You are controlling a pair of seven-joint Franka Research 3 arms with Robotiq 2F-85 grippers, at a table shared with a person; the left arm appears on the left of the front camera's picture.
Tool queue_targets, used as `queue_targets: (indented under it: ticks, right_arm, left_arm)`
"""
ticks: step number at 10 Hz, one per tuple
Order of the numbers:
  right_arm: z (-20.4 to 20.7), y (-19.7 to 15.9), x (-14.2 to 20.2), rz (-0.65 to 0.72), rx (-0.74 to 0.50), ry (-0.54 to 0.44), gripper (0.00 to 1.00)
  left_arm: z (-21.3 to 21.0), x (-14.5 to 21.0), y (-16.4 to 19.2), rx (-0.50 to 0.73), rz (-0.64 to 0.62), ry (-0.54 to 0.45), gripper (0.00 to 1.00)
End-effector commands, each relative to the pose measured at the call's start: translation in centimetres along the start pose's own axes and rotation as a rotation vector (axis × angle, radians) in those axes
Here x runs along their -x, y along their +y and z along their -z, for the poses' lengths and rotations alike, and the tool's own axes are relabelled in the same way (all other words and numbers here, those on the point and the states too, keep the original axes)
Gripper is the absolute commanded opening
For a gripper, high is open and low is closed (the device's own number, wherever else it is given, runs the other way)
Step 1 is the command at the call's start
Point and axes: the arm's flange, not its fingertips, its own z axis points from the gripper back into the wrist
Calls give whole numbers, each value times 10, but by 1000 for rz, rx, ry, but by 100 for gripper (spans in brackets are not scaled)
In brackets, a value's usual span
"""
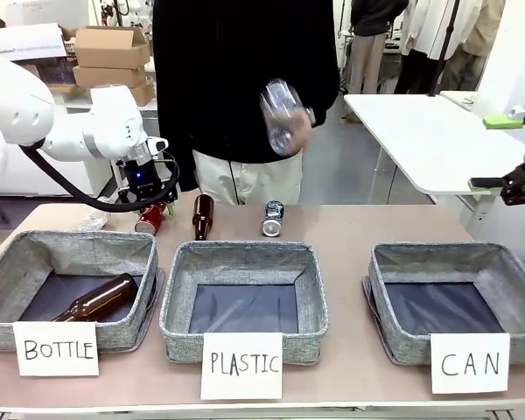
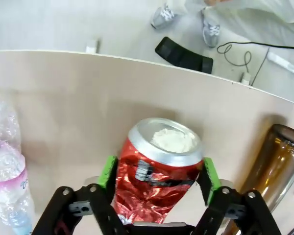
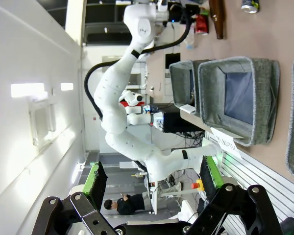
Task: Sort the can waste into the basket.
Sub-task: Pick up the can waste from the table and place it in the right Fabric basket.
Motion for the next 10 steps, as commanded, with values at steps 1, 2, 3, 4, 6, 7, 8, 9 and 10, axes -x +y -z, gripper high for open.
queue_targets:
  ticks: [1,2,3,4,6,7,8,9,10]
  right_arm:
    - [1,2,-2,-26,-25,-3,100]
    - [1,2,-2,-26,-25,-3,100]
    - [1,2,-2,-26,-25,-3,100]
    - [1,2,-2,-26,-25,-3,100]
    - [1,2,-2,-26,-25,-3,100]
    - [1,2,-2,-26,-25,-3,100]
    - [1,2,-2,-26,-25,-3,100]
    - [1,2,-2,-26,-25,-3,100]
    - [1,2,-2,-26,-25,-3,100]
  left_arm:
    - [-2,0,1,-31,-25,-21,15]
    - [-2,1,2,-37,-25,-17,0]
    - [-1,1,2,-44,-22,-19,0]
    - [0,1,2,-42,-20,-23,0]
    - [-1,2,2,-36,-23,-21,0]
    - [-2,3,3,-34,-27,-20,0]
    - [-3,4,4,-23,-30,-19,0]
    - [-7,5,5,-6,-34,-17,0]
    - [-17,6,7,38,-48,-21,0]
